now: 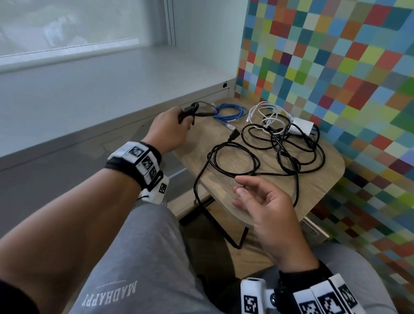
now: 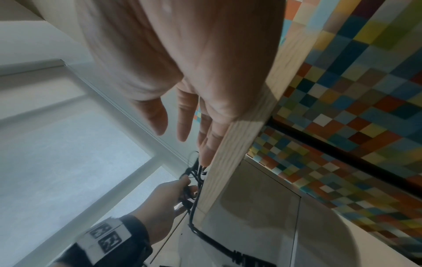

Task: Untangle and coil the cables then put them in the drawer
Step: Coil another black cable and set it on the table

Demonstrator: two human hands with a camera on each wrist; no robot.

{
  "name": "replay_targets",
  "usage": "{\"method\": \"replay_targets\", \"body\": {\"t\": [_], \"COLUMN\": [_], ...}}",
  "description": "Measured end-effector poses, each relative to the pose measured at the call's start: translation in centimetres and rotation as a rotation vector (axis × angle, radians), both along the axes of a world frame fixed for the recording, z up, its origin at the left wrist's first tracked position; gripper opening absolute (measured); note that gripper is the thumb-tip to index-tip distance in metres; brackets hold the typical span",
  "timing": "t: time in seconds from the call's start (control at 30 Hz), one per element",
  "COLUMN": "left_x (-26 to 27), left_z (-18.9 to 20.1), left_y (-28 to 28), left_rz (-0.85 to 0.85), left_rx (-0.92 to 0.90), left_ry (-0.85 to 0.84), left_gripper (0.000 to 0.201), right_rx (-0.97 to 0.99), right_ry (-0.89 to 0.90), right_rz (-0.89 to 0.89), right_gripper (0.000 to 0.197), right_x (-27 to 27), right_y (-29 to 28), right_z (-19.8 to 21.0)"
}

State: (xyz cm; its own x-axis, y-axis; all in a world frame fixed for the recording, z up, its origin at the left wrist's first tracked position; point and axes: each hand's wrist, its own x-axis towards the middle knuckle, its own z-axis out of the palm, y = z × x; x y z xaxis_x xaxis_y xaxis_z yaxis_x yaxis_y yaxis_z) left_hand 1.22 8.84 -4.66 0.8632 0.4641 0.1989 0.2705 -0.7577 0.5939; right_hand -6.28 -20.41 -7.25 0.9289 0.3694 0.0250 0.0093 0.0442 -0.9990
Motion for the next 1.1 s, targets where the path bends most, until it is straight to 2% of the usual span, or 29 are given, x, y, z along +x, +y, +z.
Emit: {"method": "replay_targets", "body": {"t": [0.1, 0.2, 0.3, 0.37, 0.4, 0.47, 0.53, 0.57, 0.63, 0.73, 0.8, 0.87, 0.97, 1.03, 1.1], "left_x": [-3.0, -6.4, -8.8, -10.0, -10.5, -11.2, -11.9, -12.2, -12.8, -13.3, -13.7, -13.9, -14.1, -14.2, -14.4], "left_z": [1.5, 2.6, 2.9, 2.7, 2.6, 2.3, 2.1, 2.1, 2.0, 1.4, 1.0, 0.6, 0.5, 0.4, 0.1], "left_y": [-1.9, -4.4, -6.6, -7.9, -8.4, -9.3, -9.8, -10.0, -10.2, -10.5, -10.9, -11.1, -11.6, -11.9, -12.1], "left_rz": [-0.087, -0.232, -0.369, -0.462, -0.495, -0.522, -0.526, -0.528, -0.527, -0.502, -0.465, -0.457, -0.479, -0.503, -0.551], "left_rx": [-0.301, -0.534, -0.721, -0.809, -0.841, -0.848, -0.818, -0.789, -0.712, -0.646, -0.715, -0.861, -1.063, -1.116, -1.094], "left_ry": [-0.205, -0.348, -0.365, -0.33, -0.3, -0.228, -0.189, -0.177, -0.149, -0.153, -0.191, -0.222, -0.228, -0.207, -0.173], "left_gripper": [0.027, 0.027, 0.021, 0.021, 0.024, 0.033, 0.032, 0.032, 0.033, 0.024, 0.023, 0.021, 0.022, 0.018, 0.018], "right_rx": [0.03, 0.013, -0.026, -0.067, -0.064, -0.023, -0.016, -0.022, -0.008, 0.112, 0.173, 0.173, 0.069, 0.034, 0.102], "right_ry": [-0.01, -0.133, -0.281, -0.346, -0.366, -0.392, -0.434, -0.443, -0.422, -0.301, -0.239, -0.227, -0.248, -0.212, -0.145], "right_rz": [-0.02, -0.055, -0.083, -0.08, -0.072, -0.054, -0.052, -0.054, -0.06, -0.052, -0.04, -0.065, -0.078, 0.032, 0.151], "right_gripper": [0.026, 0.04, 0.062, 0.068, 0.062, 0.033, 0.007, 0.006, 0.01, 0.009, 0.021, 0.028, 0.018, 0.034, 0.046], "right_x": [-0.1, 0.0, 0.1, 0.0, -0.1, -0.3, -0.4, -0.5, -0.6, -1.2, -1.4, -1.2, -0.6, -0.6, -0.8], "right_y": [-0.2, -0.1, 0.0, 0.2, 0.4, 0.7, 0.9, 0.8, 0.6, 0.1, -0.3, -0.7, -1.3, -1.3, -1.1], "right_z": [0.3, 1.5, 3.3, 4.3, 4.7, 5.0, 5.0, 4.9, 4.6, 4.6, 4.4, 4.2, 3.6, 3.3, 3.1]}}
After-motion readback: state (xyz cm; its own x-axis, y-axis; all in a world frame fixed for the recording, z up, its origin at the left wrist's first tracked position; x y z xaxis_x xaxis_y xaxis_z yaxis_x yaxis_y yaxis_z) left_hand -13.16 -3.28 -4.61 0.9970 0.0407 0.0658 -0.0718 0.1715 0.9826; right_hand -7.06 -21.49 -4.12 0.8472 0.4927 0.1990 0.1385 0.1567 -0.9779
